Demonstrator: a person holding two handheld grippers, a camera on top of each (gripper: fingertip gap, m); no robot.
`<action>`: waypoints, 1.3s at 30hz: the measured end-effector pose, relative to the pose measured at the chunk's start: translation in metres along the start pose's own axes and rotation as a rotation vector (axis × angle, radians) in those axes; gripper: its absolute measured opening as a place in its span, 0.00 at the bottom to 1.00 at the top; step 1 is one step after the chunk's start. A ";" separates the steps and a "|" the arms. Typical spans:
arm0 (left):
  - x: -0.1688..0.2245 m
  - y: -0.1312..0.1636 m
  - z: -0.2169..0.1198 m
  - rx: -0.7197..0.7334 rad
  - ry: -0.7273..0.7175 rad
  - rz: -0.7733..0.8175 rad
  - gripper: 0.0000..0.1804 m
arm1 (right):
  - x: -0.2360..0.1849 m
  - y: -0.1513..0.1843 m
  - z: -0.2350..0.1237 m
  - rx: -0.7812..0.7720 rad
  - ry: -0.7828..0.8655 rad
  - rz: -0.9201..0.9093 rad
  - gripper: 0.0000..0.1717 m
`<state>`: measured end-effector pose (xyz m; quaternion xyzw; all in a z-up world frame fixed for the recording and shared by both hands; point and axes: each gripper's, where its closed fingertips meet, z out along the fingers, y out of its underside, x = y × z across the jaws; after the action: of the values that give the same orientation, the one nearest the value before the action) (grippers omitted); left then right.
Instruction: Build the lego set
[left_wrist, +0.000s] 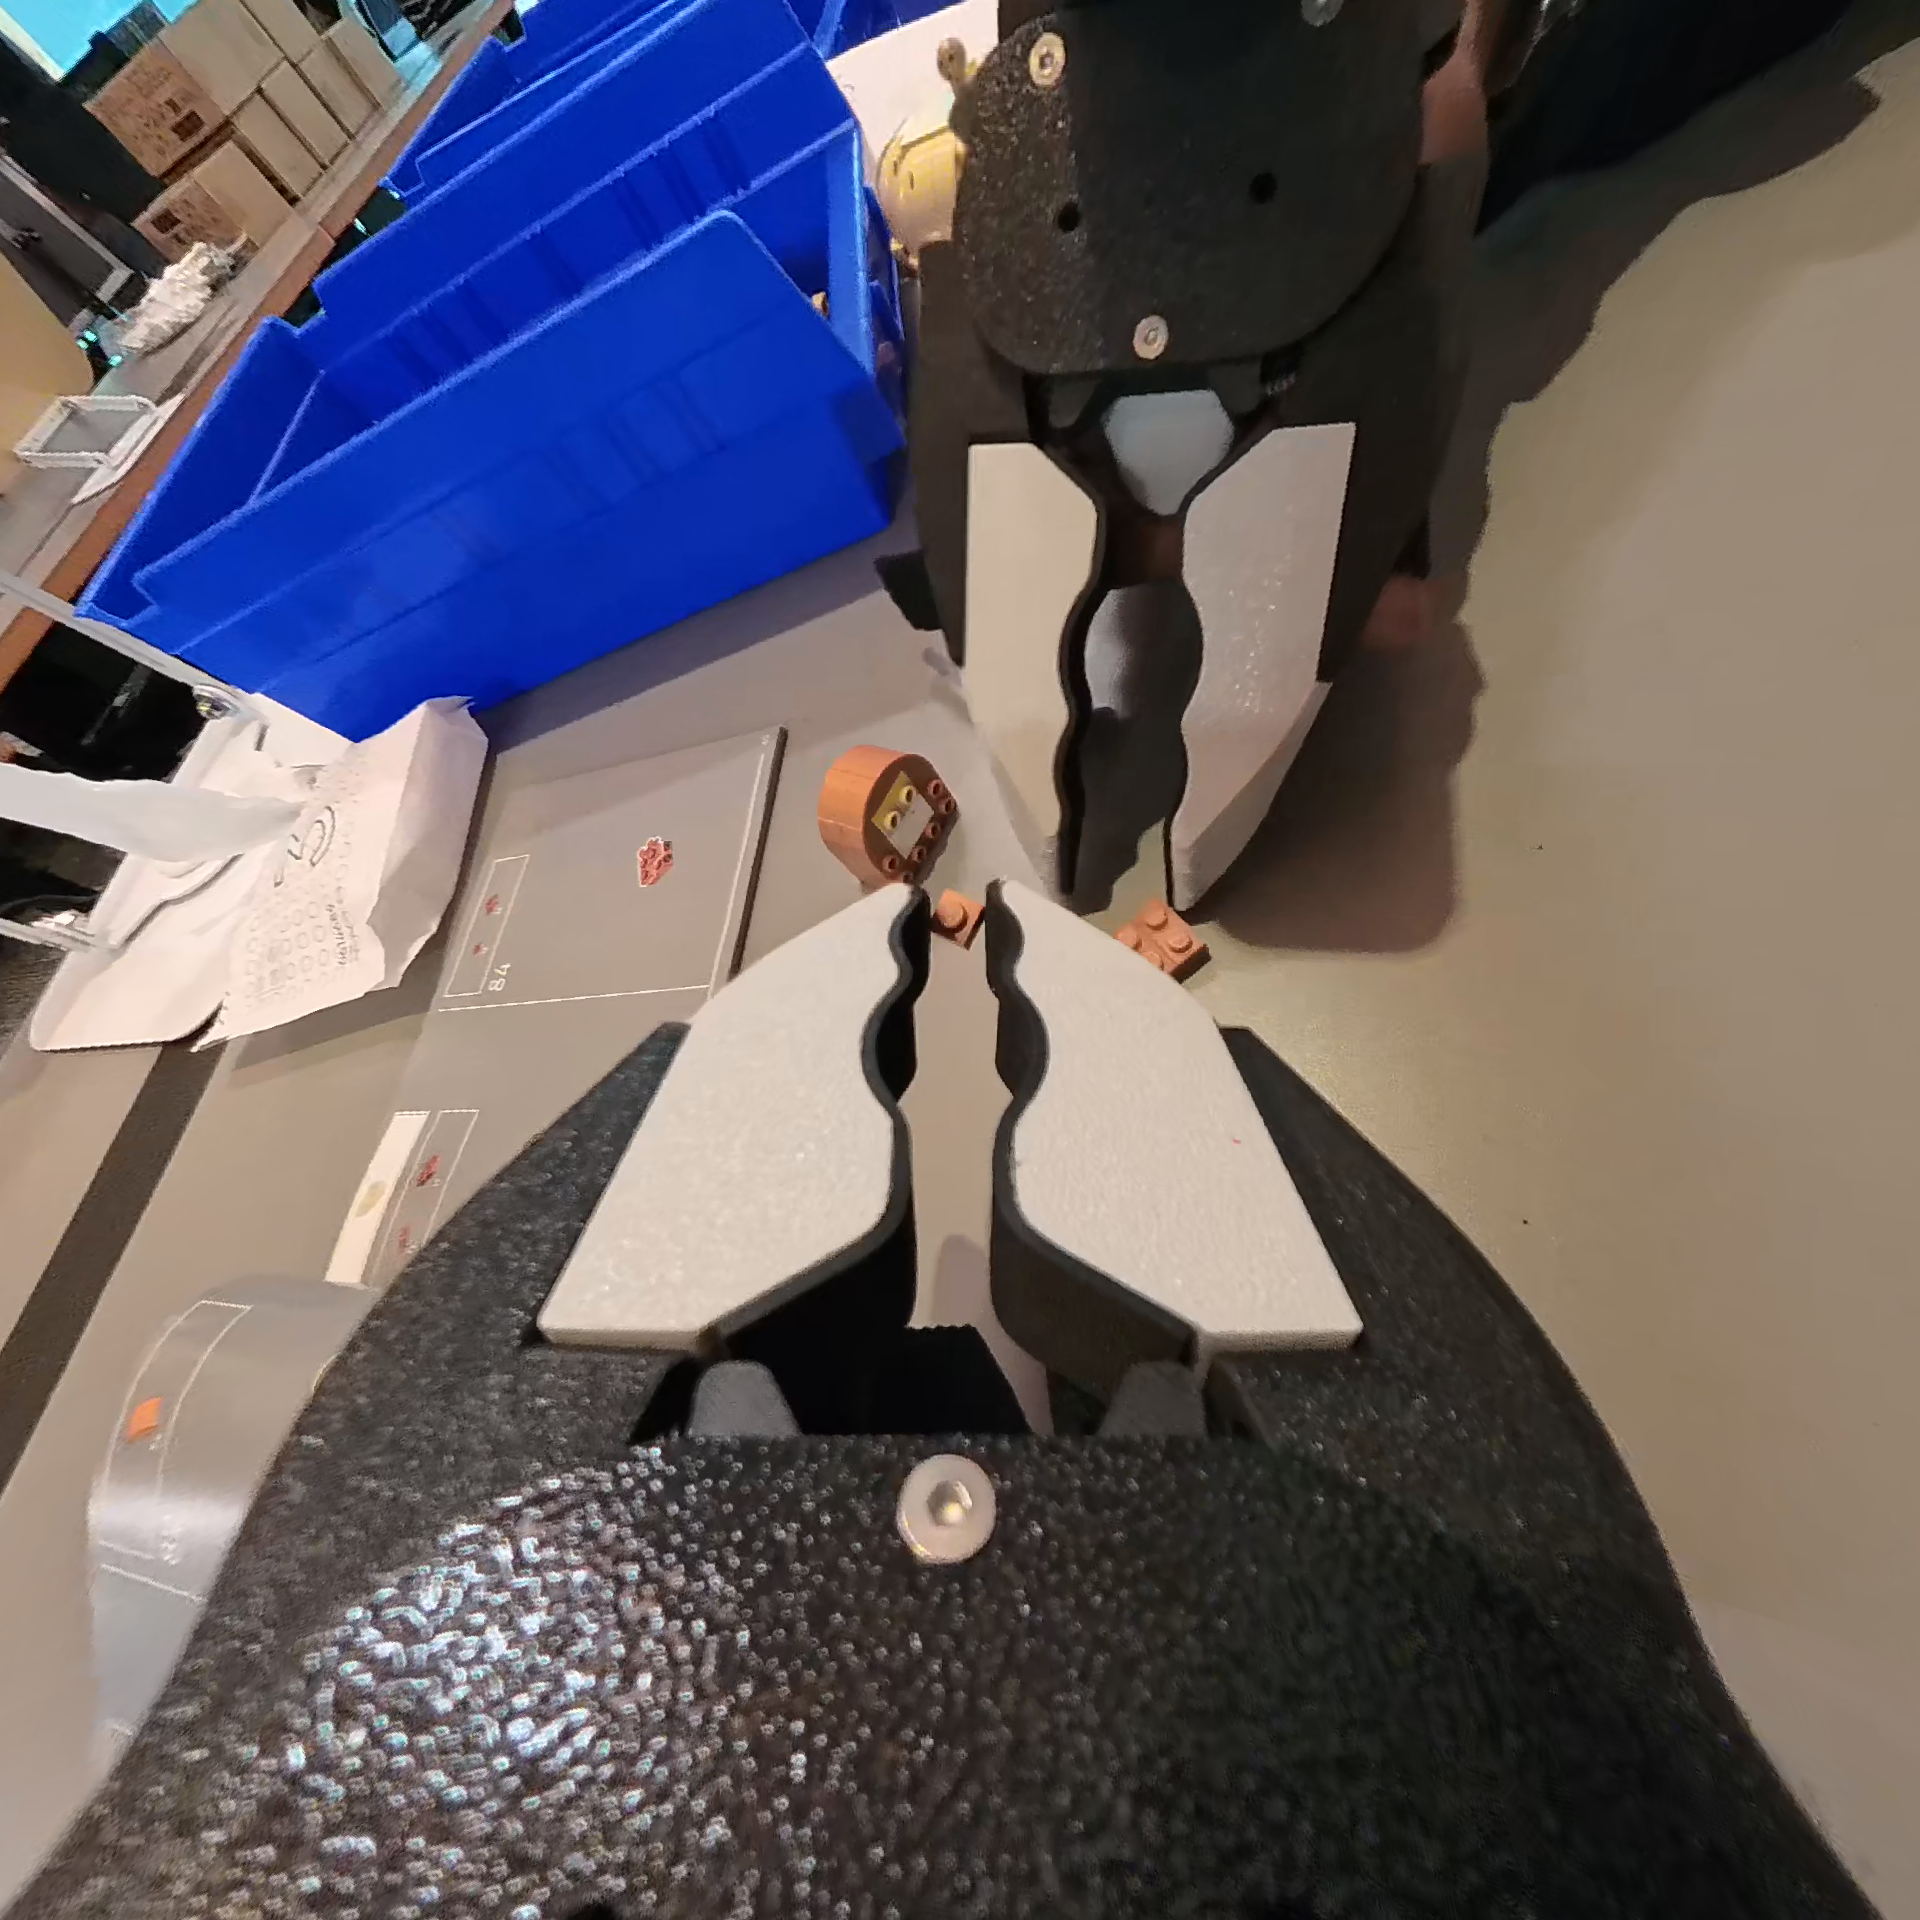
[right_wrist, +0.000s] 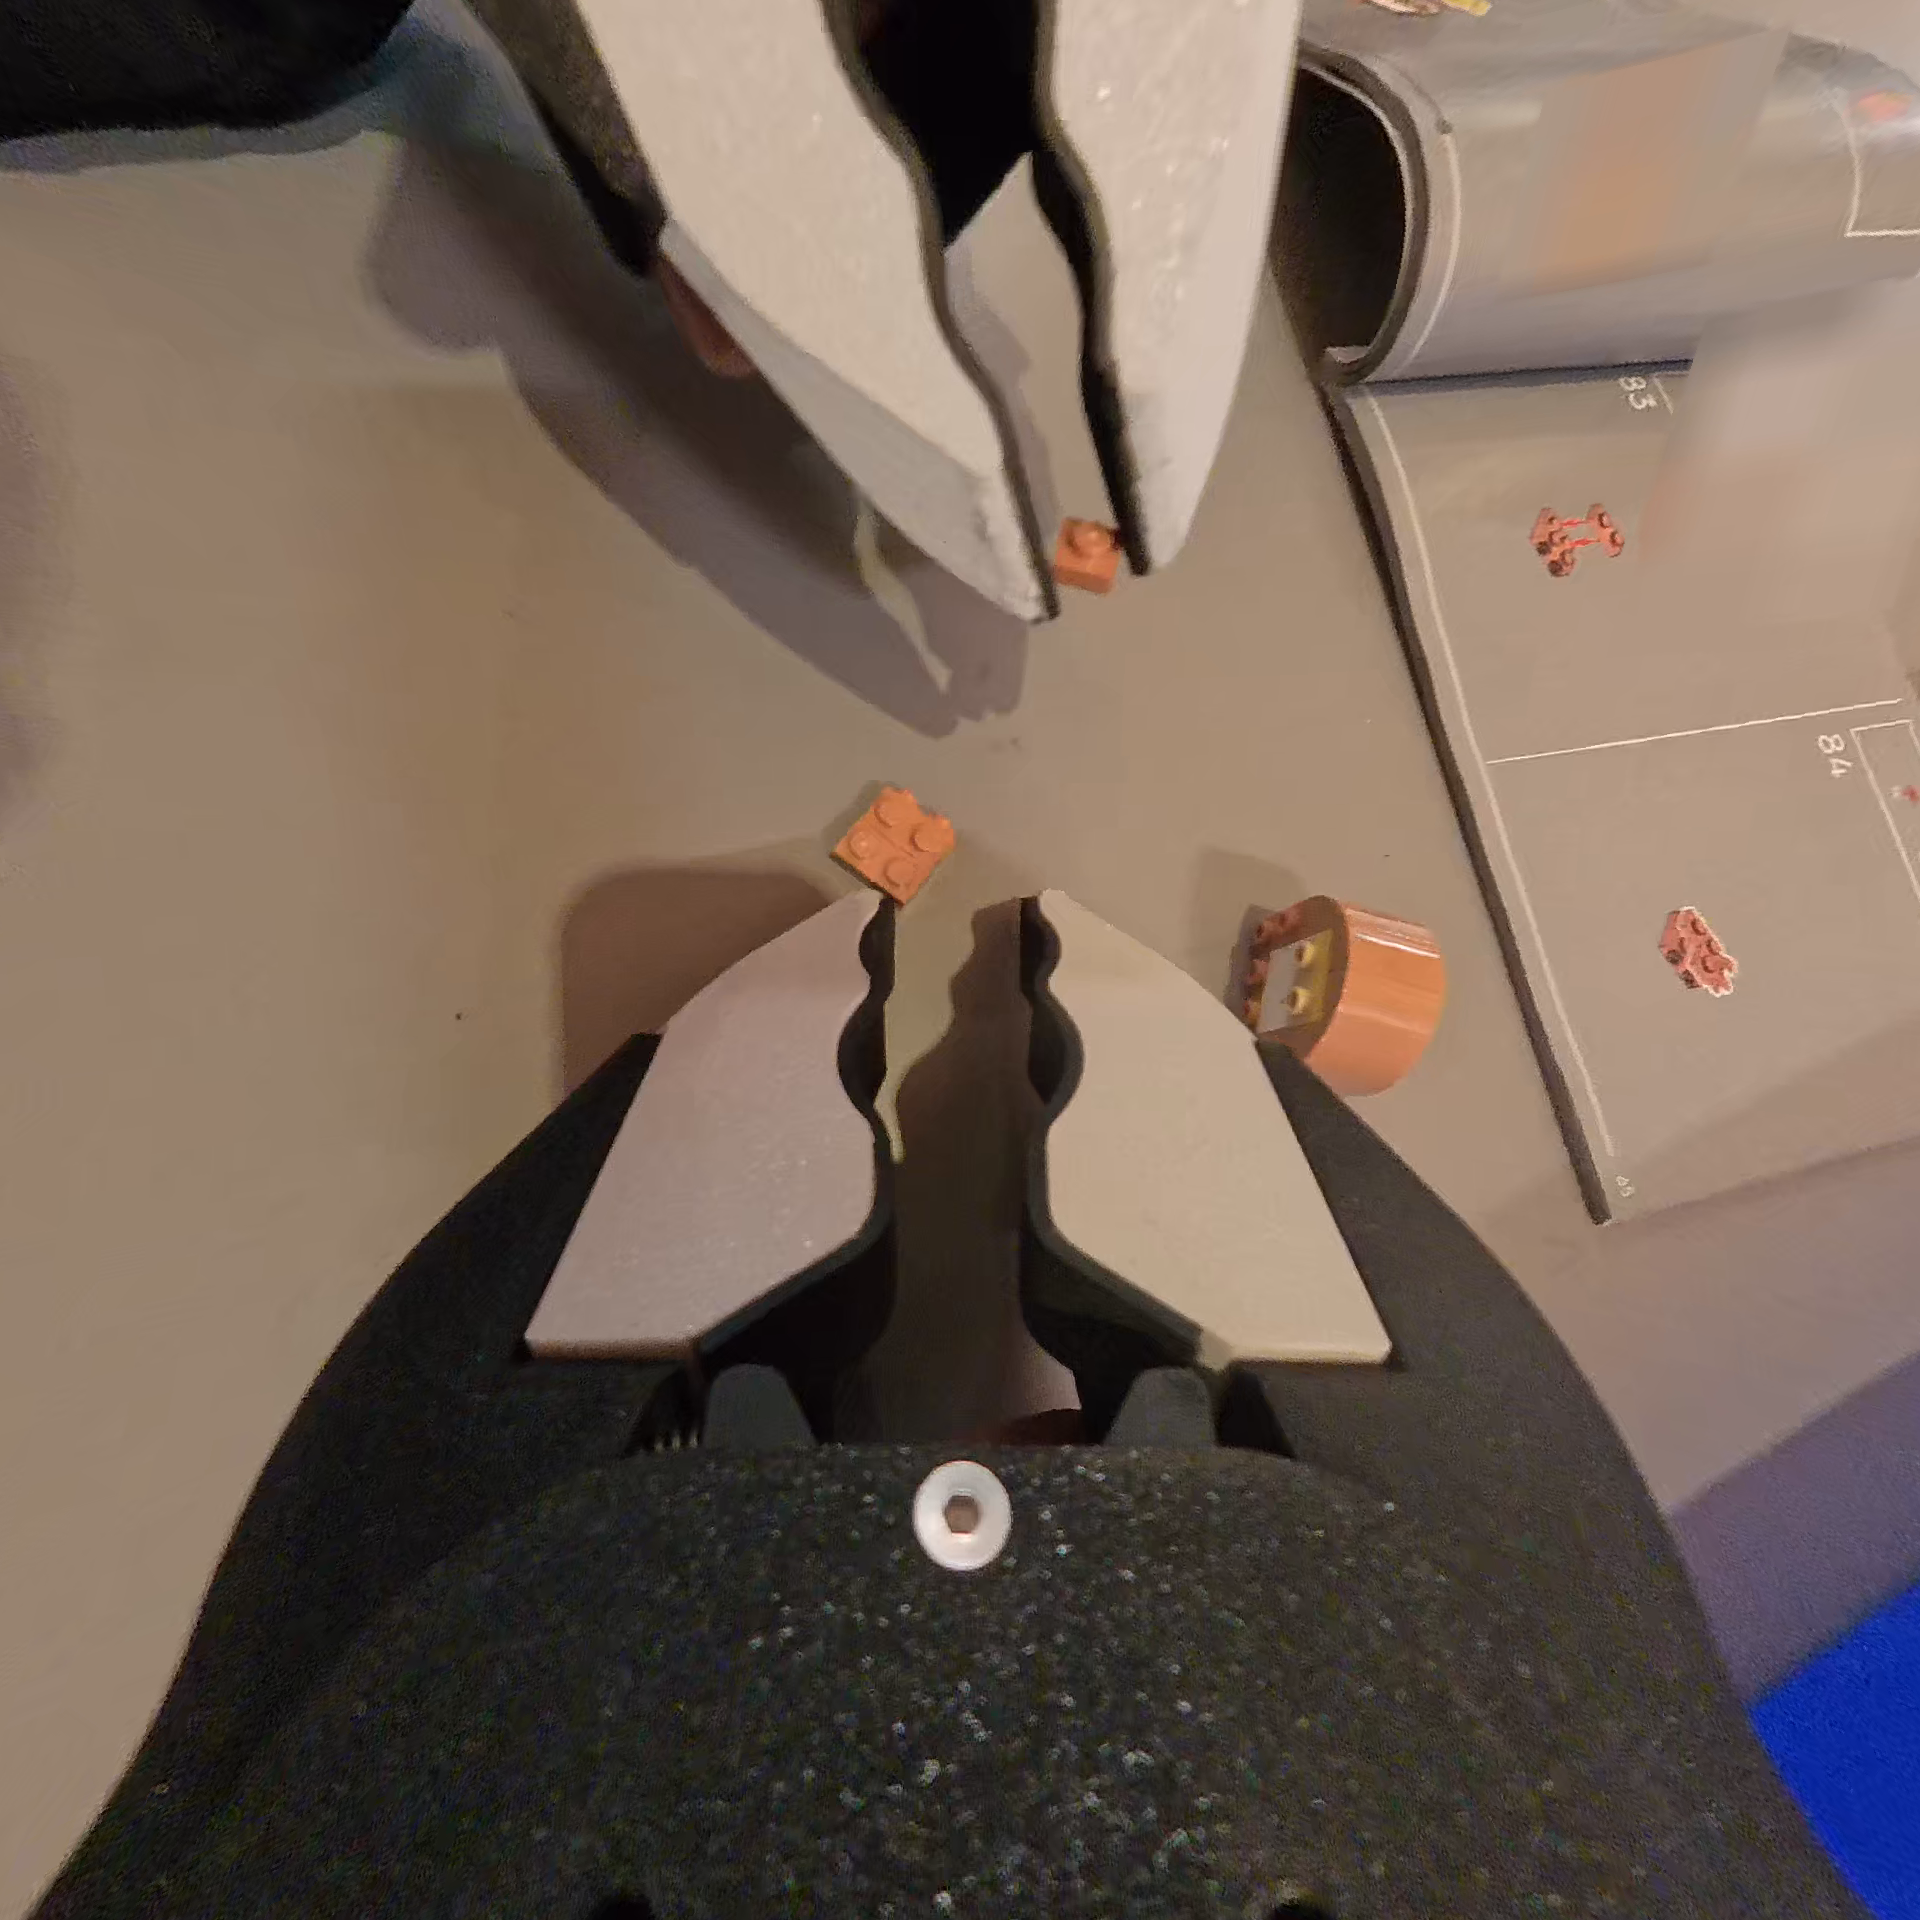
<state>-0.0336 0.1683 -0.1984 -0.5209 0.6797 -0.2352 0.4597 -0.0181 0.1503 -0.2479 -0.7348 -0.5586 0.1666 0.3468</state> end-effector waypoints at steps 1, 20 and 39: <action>0.000 0.001 0.000 -0.003 0.004 0.000 0.05 | 0.003 0.000 0.000 0.002 0.012 0.008 0.13; 0.017 0.006 0.003 -0.047 0.086 0.048 0.05 | -0.006 -0.028 -0.011 0.187 -0.162 0.275 0.14; 0.025 -0.015 0.000 0.051 0.042 0.234 0.05 | -0.011 -0.049 -0.030 0.354 -0.489 0.657 0.10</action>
<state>-0.0273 0.1399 -0.1957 -0.4212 0.7390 -0.2081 0.4828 -0.0372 0.1372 -0.1942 -0.7416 -0.3239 0.5299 0.2536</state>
